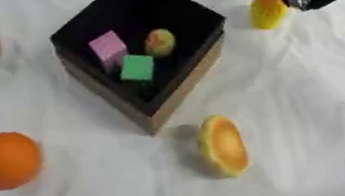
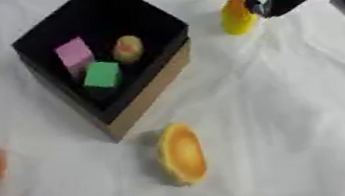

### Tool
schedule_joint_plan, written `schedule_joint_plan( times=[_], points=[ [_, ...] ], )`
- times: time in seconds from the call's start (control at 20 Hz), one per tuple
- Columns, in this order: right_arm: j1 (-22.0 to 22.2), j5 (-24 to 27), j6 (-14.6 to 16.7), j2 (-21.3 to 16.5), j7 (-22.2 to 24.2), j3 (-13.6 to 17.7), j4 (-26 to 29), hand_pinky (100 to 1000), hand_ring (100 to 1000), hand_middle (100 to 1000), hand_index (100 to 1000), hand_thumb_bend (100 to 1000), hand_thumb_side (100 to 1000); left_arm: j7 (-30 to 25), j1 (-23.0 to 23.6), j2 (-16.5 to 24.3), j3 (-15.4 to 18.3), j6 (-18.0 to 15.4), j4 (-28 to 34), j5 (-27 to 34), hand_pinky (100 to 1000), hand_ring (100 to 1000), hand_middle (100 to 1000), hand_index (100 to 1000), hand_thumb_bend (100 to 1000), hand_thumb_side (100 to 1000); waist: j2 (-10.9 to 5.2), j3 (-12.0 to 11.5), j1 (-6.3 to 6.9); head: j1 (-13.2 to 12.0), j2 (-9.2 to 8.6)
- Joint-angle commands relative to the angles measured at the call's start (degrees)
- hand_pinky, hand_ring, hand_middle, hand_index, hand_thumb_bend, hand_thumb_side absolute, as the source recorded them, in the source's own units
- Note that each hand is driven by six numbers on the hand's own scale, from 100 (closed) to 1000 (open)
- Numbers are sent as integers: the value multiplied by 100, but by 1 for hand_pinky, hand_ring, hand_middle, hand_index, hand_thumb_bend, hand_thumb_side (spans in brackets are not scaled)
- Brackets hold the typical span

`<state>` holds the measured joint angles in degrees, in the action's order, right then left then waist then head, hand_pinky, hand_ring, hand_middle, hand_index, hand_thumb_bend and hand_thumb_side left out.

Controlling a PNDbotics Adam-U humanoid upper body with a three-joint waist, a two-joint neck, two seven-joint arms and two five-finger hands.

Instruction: Pick up objects on the table and place them in the box.

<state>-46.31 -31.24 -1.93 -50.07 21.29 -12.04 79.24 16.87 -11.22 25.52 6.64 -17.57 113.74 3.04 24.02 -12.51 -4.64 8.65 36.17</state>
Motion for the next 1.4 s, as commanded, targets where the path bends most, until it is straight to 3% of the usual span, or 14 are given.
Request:
schedule_joint_plan(
  times=[0.05,0.7,0.9,1.2,1.3,1.4],
  points=[
    [-175,-123,17,-67,-18,52,-166,925,974,871,884,254,188,7,-57,113,58,-21,85,-26,860,760,742,810,100,486,-28,-24,-3,18,-101],
    [-349,-590,128,174,-49,13,-761,925,976,873,890,322,217,10,-79,74,57,-31,85,-39,863,759,742,809,100,498,156,-119,-35,34,-156],
    [-348,-813,51,201,-12,20,-943,915,965,823,887,346,214,10,-82,65,55,-37,85,-44,863,759,742,809,100,500,200,-144,-40,31,-152],
    [-366,-930,26,247,17,11,-976,884,916,745,836,289,123,4,-98,61,46,-39,85,-42,864,759,742,809,100,503,226,-147,-48,20,-141],
    [-365,-925,18,261,-19,-4,-964,872,895,698,790,244,100,0,-99,59,45,-40,85,-40,864,759,742,809,100,503,226,-150,-46,20,-141],
    [-364,-883,12,276,-100,-9,-937,852,851,598,679,162,100,1,-96,56,48,-41,85,-37,865,759,742,808,100,503,220,-152,-41,16,-139]
  ],
)
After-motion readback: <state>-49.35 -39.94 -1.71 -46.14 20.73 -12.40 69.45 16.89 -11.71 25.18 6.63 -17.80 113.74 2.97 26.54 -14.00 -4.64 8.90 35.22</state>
